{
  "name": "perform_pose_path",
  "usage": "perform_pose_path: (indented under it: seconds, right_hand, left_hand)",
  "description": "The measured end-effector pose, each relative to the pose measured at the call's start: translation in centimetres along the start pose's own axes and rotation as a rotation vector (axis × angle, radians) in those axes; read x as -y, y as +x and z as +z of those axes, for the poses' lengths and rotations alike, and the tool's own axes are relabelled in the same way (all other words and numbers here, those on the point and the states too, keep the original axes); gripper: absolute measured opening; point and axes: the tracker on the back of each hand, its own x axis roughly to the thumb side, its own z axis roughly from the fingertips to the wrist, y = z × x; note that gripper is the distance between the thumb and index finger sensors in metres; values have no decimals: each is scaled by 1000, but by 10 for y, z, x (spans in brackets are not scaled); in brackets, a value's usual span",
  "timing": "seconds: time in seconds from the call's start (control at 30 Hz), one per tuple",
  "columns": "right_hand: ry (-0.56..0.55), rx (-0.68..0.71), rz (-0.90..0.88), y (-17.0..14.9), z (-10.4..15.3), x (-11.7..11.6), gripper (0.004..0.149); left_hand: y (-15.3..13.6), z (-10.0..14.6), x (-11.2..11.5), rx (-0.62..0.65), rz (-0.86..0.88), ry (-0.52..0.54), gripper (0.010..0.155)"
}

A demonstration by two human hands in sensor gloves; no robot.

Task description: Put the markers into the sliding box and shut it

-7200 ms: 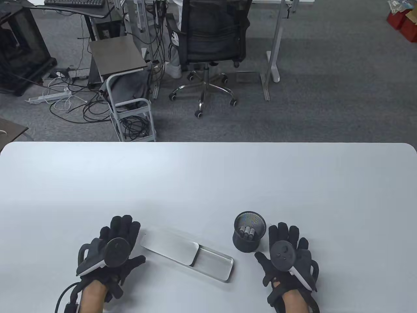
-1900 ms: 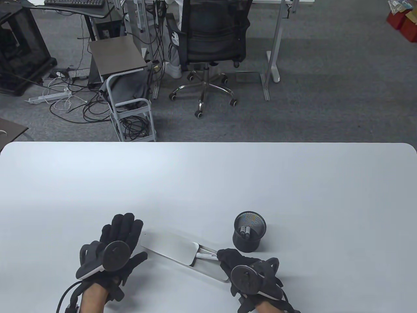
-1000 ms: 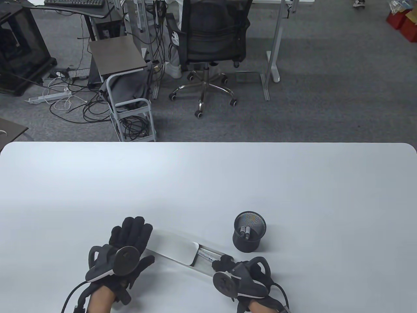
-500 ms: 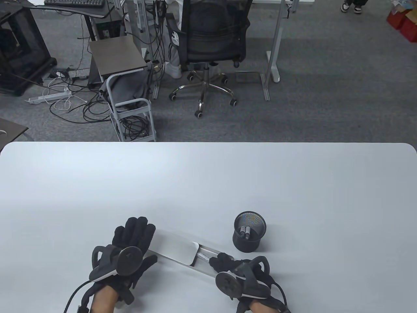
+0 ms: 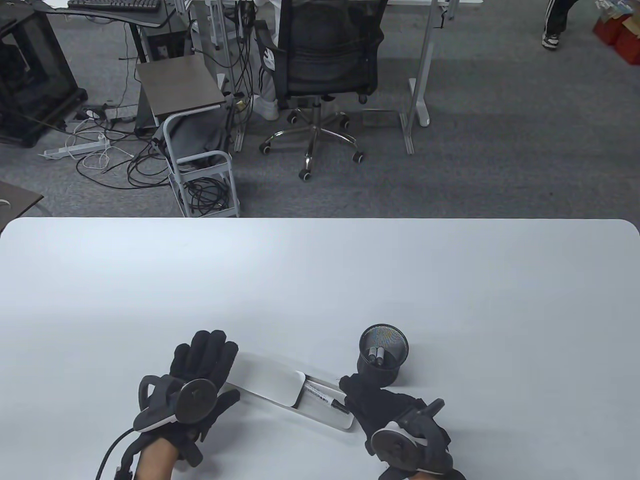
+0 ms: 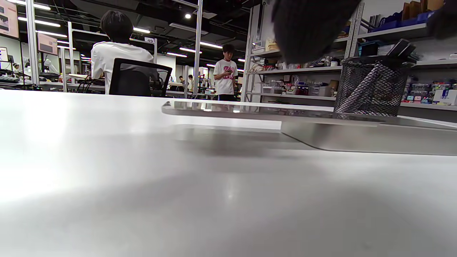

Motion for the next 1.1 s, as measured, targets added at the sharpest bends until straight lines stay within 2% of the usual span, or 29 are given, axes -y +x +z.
perform_pose_path:
  seconds: [0.13, 0.23, 0.3, 0.4, 0.47, 0.73, 1.1]
  right_hand:
    - [-167, -68, -20, -11, 3, 26, 41]
    - [-218, -125, -33, -22, 6, 34, 44]
    - [-210, -178, -23, -31, 7, 36, 50]
    - [-169, -233, 1, -42, 8, 33, 56]
    - [-105, -259, 17, -48, 7, 27, 61]
    - [107, -314, 15, -64, 4, -7, 65]
    - [174, -346, 5, -64, -6, -33, 59]
  left_hand:
    - [-2, 2, -6, 3, -2, 25, 89]
    - [-2, 4, -10, 9, -24, 40, 89]
    - [-2, 4, -13, 9, -35, 47, 89]
    - [0, 2, -16, 15, -62, 47, 89]
    - [2, 1, -16, 32, -74, 52, 89]
    - [7, 2, -21, 48, -79, 62, 89]
    - [8, 1, -22, 51, -72, 51, 89]
